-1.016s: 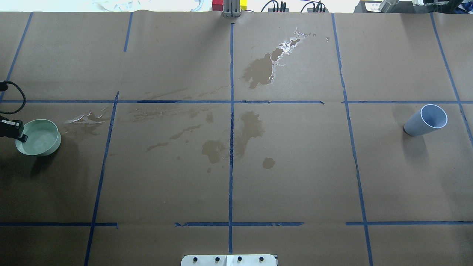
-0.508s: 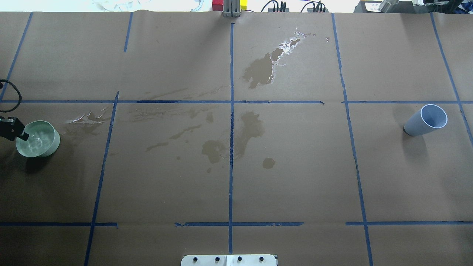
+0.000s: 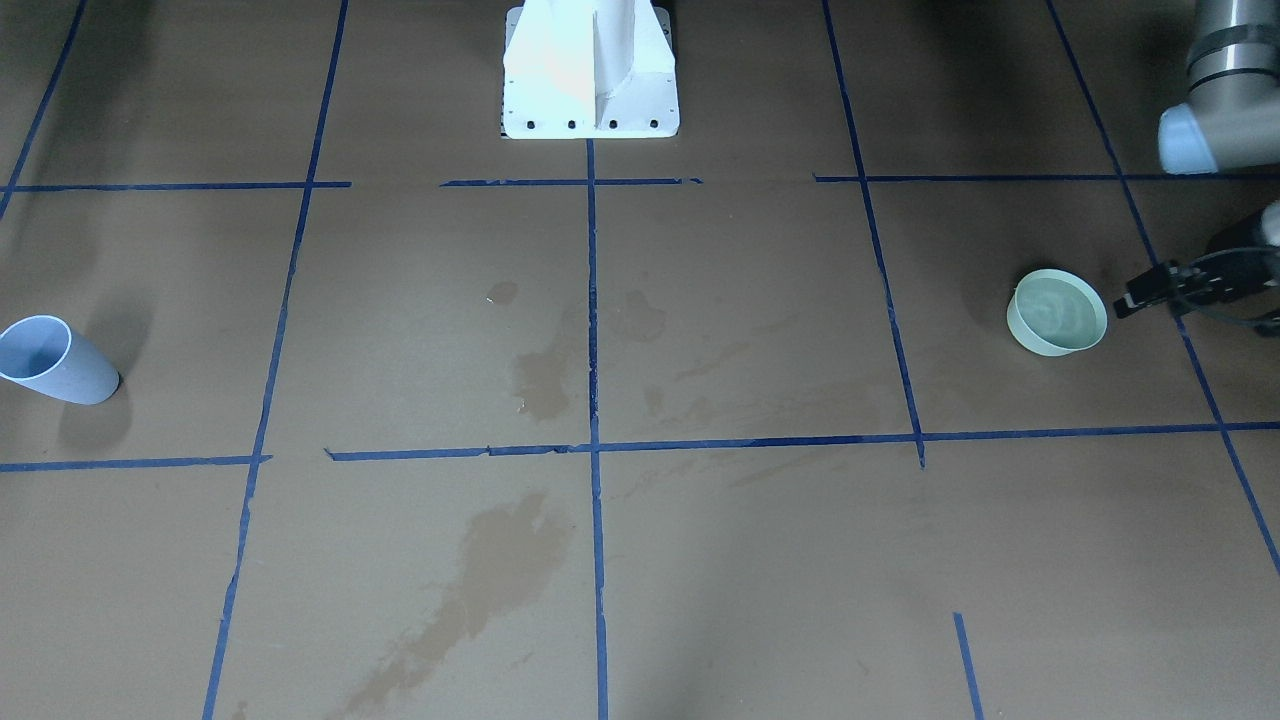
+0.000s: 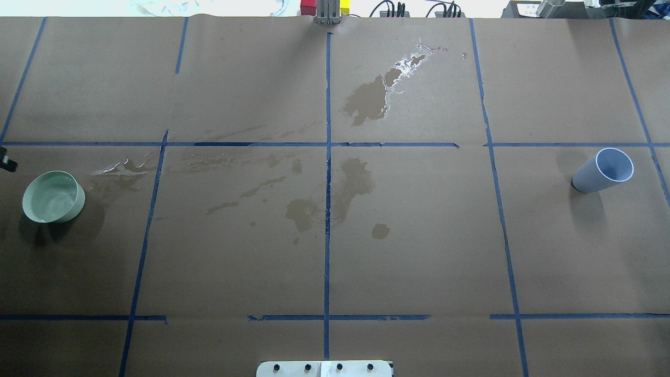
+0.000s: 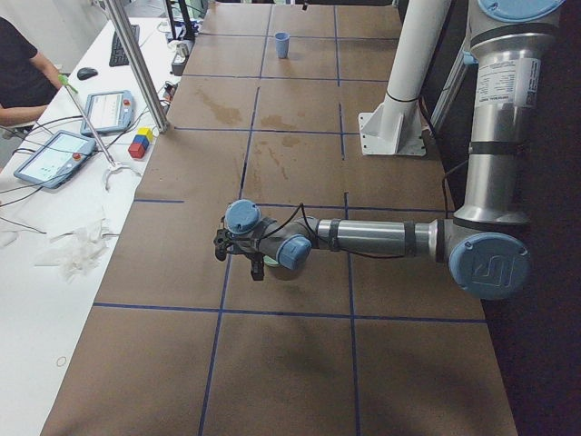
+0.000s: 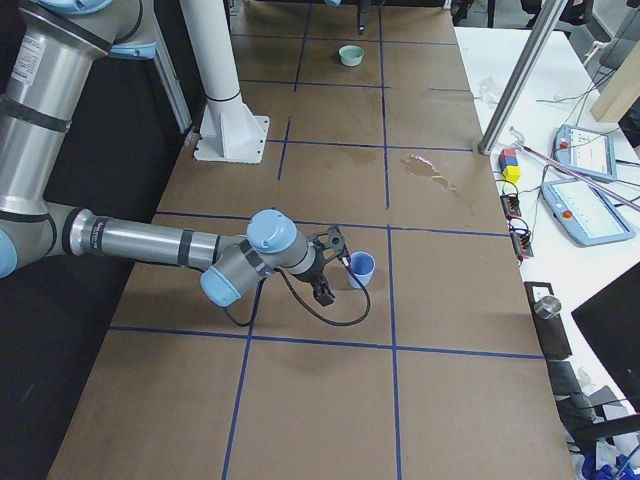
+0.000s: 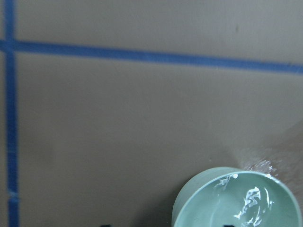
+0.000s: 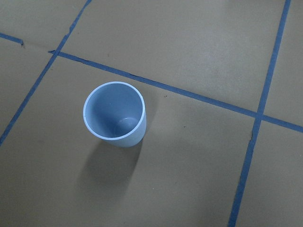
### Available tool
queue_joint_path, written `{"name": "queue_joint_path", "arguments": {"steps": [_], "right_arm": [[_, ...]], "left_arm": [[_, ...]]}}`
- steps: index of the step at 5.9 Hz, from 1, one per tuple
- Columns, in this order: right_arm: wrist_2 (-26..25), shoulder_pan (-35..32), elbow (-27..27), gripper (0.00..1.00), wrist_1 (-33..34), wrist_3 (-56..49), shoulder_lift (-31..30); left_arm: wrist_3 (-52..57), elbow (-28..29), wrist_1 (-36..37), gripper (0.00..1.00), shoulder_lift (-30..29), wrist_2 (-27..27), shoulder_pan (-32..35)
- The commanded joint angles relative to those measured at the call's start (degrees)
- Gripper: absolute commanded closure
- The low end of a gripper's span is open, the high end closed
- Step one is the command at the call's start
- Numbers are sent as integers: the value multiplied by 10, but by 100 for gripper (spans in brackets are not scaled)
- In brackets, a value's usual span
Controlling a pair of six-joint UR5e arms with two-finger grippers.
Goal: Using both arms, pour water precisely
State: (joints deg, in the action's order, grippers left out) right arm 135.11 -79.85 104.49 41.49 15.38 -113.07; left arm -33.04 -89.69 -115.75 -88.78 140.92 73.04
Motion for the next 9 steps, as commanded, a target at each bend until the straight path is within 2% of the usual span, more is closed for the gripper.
{"name": "queue_joint_path", "arguments": {"steps": [1, 2, 3, 4, 5, 6, 7, 8, 9], "right_arm": [[3, 9, -2, 0, 44, -1, 1], [4, 13, -5, 0, 74, -25, 1], [25, 2, -3, 0, 163, -83, 20], [42, -27, 2, 0, 265, -125, 53], [42, -36, 1, 0, 315, -175, 65], [40, -39, 1, 0, 365, -225, 74], [36, -44, 0, 0, 458, -282, 106], [32, -78, 2, 0, 547, -356, 129], [27, -96, 4, 0, 565, -377, 133]], "left_arm": [[2, -64, 3, 0, 22, 1, 42], [53, -77, 4, 0, 41, 1, 68], [114, -78, 22, 0, 48, 0, 98], [176, -100, 79, 0, 48, -2, 125], [269, -146, 184, 0, 48, -11, 162], [329, -185, 260, 0, 48, -49, 186], [335, -196, 326, 0, 50, -60, 192], [334, -196, 360, 0, 55, -61, 189], [331, -192, 362, 0, 70, -58, 188]]}}
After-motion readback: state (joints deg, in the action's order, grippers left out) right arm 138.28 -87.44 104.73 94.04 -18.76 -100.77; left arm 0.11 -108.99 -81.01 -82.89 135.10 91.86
